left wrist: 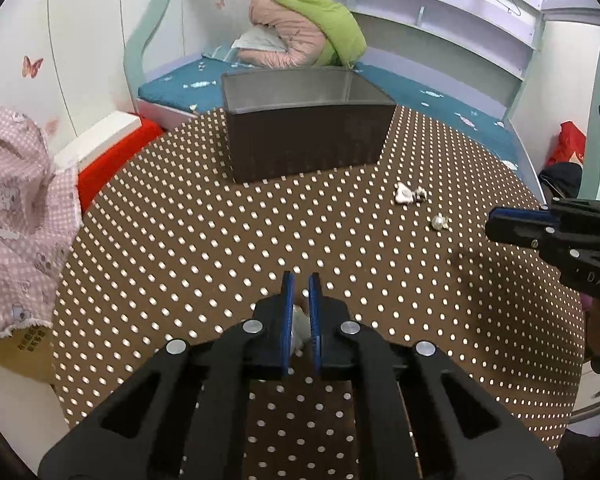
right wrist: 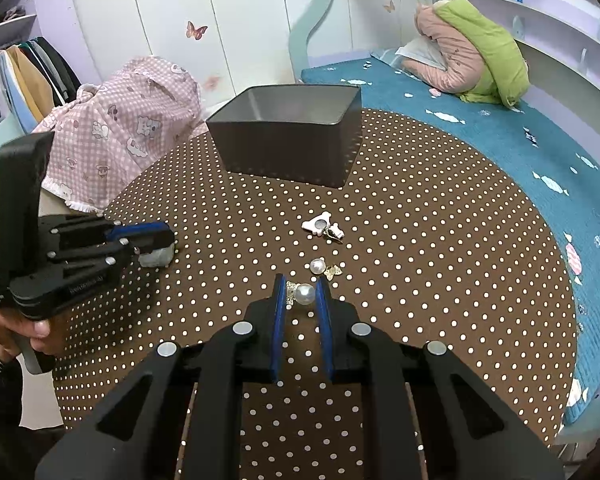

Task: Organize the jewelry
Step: 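Grasp the pale jade pendant with the left tool and lift it while the right tool holds the earring, then carry the jade pendant and earring into the tin box, open both tools, then lift both tools out of the box and move over the remaining pieces, then grasp the remaining pearl stud earring with the right tool, then grasp the pink-and-silver charm with the left tool while the right tool holds the pearl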

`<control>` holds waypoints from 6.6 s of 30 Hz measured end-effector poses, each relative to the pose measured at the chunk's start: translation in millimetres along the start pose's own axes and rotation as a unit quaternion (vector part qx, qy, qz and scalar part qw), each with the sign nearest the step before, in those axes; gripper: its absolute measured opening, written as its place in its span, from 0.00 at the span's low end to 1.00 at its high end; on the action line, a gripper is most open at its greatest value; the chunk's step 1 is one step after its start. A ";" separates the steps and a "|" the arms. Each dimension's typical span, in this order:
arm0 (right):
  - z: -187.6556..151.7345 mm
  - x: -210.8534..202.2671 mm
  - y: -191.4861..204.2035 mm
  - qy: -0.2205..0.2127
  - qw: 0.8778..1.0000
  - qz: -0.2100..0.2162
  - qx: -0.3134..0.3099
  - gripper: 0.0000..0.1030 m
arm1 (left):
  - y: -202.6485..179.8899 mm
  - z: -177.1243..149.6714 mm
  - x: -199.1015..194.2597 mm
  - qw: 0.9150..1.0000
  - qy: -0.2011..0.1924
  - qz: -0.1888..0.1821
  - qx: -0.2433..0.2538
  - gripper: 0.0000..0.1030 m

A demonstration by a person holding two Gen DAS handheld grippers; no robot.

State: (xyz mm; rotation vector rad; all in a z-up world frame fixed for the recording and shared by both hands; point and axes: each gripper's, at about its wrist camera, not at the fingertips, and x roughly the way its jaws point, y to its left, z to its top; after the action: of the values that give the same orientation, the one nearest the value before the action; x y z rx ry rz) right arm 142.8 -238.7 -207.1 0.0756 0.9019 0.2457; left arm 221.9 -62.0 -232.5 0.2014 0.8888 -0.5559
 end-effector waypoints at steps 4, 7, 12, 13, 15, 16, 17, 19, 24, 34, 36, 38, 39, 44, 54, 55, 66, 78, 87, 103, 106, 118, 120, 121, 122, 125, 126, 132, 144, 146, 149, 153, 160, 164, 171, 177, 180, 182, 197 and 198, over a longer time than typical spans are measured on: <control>0.7 -0.5 0.8 0.001 1.000 0.000 0.001 0.13 | 0.5 0.8 -3.3 1.000 0.002 -0.006 0.006 0.09; 0.5 -0.2 0.7 0.003 1.000 -0.002 0.000 0.13 | -1.8 -4.2 -5.3 1.000 0.004 0.013 0.023 0.71; 0.4 -0.2 1.3 0.004 1.000 -0.003 -0.001 0.13 | 2.3 -17.6 -3.7 0.999 0.016 0.021 0.046 0.77; 0.5 -0.2 1.6 0.003 1.000 -0.003 -0.001 0.13 | 4.1 -19.2 -1.0 0.998 0.019 0.021 0.049 0.74; 0.6 0.3 2.5 0.003 1.000 -0.003 -0.002 0.13 | 8.3 -22.4 7.3 0.998 0.032 0.015 0.055 0.58; 0.7 0.2 3.4 0.003 1.000 -0.003 -0.003 0.13 | 11.9 -22.9 8.3 0.998 0.030 0.001 0.051 0.56; 0.7 -0.1 4.2 0.003 1.000 -0.003 -0.004 0.13 | 14.4 -22.4 8.1 0.998 0.029 -0.003 0.053 0.49; 0.5 -0.5 5.5 0.003 1.000 -0.003 -0.004 0.13 | 14.6 -19.9 8.2 0.997 0.034 -0.008 0.063 0.32; -0.2 -1.1 7.1 0.003 1.000 -0.005 -0.004 0.13 | 10.6 -18.4 6.6 0.996 0.043 -0.023 0.077 0.27; 3.8 -7.0 10.6 -0.003 1.000 -0.010 -0.011 0.13 | 11.1 -18.7 -0.5 0.998 0.029 -0.023 0.059 0.27; 5.2 -8.2 11.4 -0.005 1.000 -0.012 -0.013 0.13 | 9.6 -10.8 -6.1 0.998 0.020 -0.018 0.057 0.27; 8.2 -10.4 12.8 -0.009 1.000 -0.012 -0.016 0.13 | 10.1 -6.8 -15.5 0.998 0.007 -0.016 0.053 0.27; 9.8 -11.4 13.6 -0.011 1.000 -0.013 -0.018 0.13 | 10.4 -3.9 -19.7 0.999 0.000 -0.014 0.051 0.27; 28.2 -20.7 20.2 -0.030 0.999 -0.018 -0.040 0.13 | 8.7 13.4 -37.4 0.999 -0.032 -0.007 0.040 0.27; 89.7 -39.0 21.2 -0.091 0.993 -0.022 -0.070 0.13 | 15.6 75.5 -63.1 0.995 -0.096 0.000 0.002 0.27; 100.0 -40.8 19.8 -0.098 0.993 -0.017 -0.070 0.13 | 16.4 84.8 -65.4 0.995 -0.104 0.000 -0.002 0.27; 171.5 -22.0 7.5 -0.104 0.992 0.020 -0.067 0.13 | 19.2 163.4 -62.7 0.990 -0.135 0.003 -0.032 0.27; 185.8 19.6 -10.5 -0.059 0.996 0.060 -0.021 0.13 | 24.4 191.1 -36.4 0.992 -0.115 0.003 -0.047 0.27; 188.8 22.0 -24.2 -0.059 0.996 0.069 0.025 0.36 | 31.8 189.6 -25.6 0.993 -0.105 0.018 -0.054 0.48; 181.5 -16.3 -39.5 -0.120 0.989 0.048 0.068 0.92 | 40.2 178.4 -67.1 0.981 -0.161 0.063 -0.083 0.94; 174.7 -23.2 -40.5 -0.126 0.988 0.048 0.069 0.92 | 35.5 172.6 -76.5 0.980 -0.170 0.068 -0.080 0.94; 141.8 -48.4 -37.9 -0.140 0.987 0.026 0.069 0.92 | 22.8 145.3 -93.9 0.977 -0.176 0.078 -0.089 0.95; 135.3 -52.1 -36.3 -0.142 0.987 0.018 0.066 0.92 | 21.4 140.0 -97.0 0.977 -0.175 0.083 -0.091 0.95; 131.1 -54.2 -34.9 -0.143 0.988 0.011 0.063 0.92 | 20.4 137.1 -98.6 0.976 -0.175 0.086 -0.092 0.95; 127.0 -55.9 -33.8 -0.143 0.988 0.004 0.061 0.92 | 20.1 135.6 -100.1 0.976 -0.175 0.088 -0.093 0.95; 115.5 -58.8 -31.7 -0.141 0.988 -0.011 0.058 0.92 | 18.7 127.6 -102.2 0.976 -0.174 0.092 -0.096 0.95; 111.8 -59.3 -31.1 -0.140 0.988 -0.018 0.057 0.92 | 18.1 125.1 -102.4 0.976 -0.172 0.093 -0.097 0.95; 85.5 -55.6 -27.2 -0.122 0.990 -0.048 0.045 0.92 | 14.5 107.6 -98.8 0.978 -0.159 0.092 -0.101 0.95; 32.0 -32.9 -31.2 -0.066 0.994 -0.071 0.045 0.92 | 13.7 59.5 -83.8 0.977 -0.138 0.104 -0.125 0.95; 24.9 -23.2 -29.0 -0.052 0.995 -0.071 0.037 0.92 | 9.9 52.5 -78.8 0.978 -0.132 0.105 -0.122 0.95; 16.2 -6.6 -26.1 -0.028 0.997 -0.067 0.027 0.92 | 4.9 43.0 -68.7 0.981 -0.117 0.105 -0.116 0.95; 9.8 12.4 -22.3 -0.005 0.998 -0.061 0.008 0.92 | 0.4 32.9 -57.2 0.984 -0.100 0.099 -0.113 0.95; 7.6 37.8 -20.3 0.022 0.999 -0.040 -0.008 0.67 | -2.0 23.5 -40.3 0.987 -0.081 0.094 -0.106 0.95; 6.7 46.7 -18.0 0.030 0.999 -0.032 -0.021 0.57 | -1.9 21.8 -31.6 0.988 -0.070 0.091 -0.105 0.95; 6.4 50.8 -14.3 0.031 0.998 -0.033 -0.042 0.19 | -7.1 24.3 -19.6 0.989 -0.060 0.084 -0.102 0.95; 3.5 47.8 -12.0 0.027 0.998 -0.030 -0.057 0.09 | -14.4 32.7 -9.1 0.991 -0.058 0.076 -0.090 0.95; 1.4 44.7 -17.1 0.025 0.998 -0.028 -0.042 0.09 | -21.5 40.2 0.1 0.993 -0.056 0.068 -0.076 0.95; 1.1 40.7 -23.3 0.021 0.999 -0.029 -0.032 0.09 | -27.2 45.2 8.2 0.995 -0.052 0.060 -0.064 0.95; -6.7 18.3 -64.6 0.005 0.998 -0.035 0.046 0.09 | -80.8 65.4 88.9 1.000 0.001 0.027 0.008 0.94; -6.9 17.6 -65.6 0.004 0.998 -0.034 0.048 0.09 | -82.5 64.9 92.2 1.000 0.004 0.025 0.010 0.94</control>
State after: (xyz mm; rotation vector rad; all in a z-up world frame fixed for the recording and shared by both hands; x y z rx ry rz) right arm 159.6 -298.2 -235.9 0.1323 0.9216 0.1390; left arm 267.7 -191.3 -259.2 0.2442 0.8838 -0.5177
